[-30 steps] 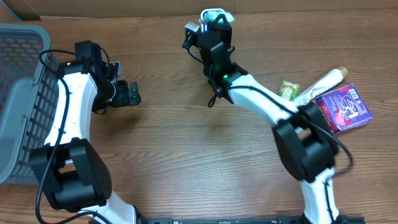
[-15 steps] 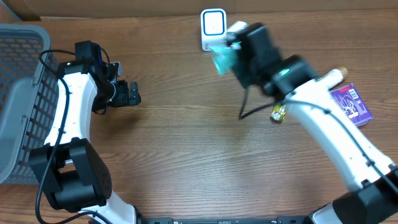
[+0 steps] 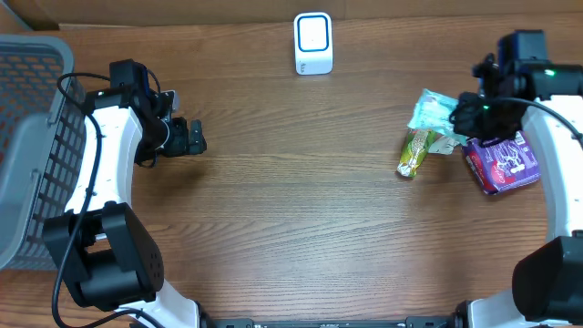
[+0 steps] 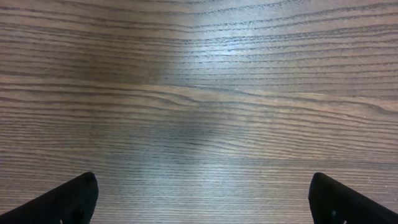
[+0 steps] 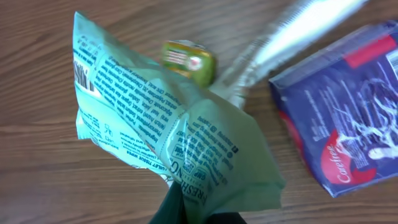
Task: Scan the item barcode
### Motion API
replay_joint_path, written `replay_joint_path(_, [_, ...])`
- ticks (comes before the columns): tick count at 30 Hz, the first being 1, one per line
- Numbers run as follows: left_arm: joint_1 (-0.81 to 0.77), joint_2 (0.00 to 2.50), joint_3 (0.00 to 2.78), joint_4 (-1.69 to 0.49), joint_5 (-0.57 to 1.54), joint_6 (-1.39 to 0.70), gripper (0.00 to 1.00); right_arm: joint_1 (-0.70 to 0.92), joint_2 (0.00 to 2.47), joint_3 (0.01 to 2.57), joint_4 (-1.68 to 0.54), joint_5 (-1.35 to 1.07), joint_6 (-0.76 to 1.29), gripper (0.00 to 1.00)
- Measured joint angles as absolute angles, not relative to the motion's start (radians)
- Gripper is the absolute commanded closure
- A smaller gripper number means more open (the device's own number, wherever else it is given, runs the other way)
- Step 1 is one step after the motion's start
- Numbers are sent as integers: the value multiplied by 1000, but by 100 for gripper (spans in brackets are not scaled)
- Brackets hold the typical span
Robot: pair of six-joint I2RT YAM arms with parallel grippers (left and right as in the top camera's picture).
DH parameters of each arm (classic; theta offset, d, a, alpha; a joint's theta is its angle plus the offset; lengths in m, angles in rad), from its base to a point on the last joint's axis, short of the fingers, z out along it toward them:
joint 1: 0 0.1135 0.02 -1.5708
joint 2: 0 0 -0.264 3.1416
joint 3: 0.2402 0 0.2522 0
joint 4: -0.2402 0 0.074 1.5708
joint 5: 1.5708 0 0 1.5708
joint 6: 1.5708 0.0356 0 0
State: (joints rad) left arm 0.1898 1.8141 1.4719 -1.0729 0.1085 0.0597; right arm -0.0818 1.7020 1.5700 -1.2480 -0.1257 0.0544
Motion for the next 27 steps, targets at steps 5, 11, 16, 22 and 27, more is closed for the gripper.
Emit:
replay_joint_path(5, [190, 1814, 1472, -1073, 109, 60, 0, -140, 1702, 1457, -1182, -135, 62, 75])
replay_joint_path(11, [190, 1814, 1472, -1073, 109, 60, 1, -161, 1705, 1397, -1148, -150, 75, 45])
replay_joint_path(16, [190, 1814, 1472, -1073, 108, 60, 0, -161, 1705, 1412, -1189, -168, 78, 38])
replay_joint_path(22, [190, 1814, 1472, -1073, 109, 60, 1, -161, 1674, 1549, -1296, -200, 78, 38])
replay_joint_path(27, [190, 1814, 1472, -1073, 109, 60, 0, -155, 1544, 1628, -1345, -300, 59, 38])
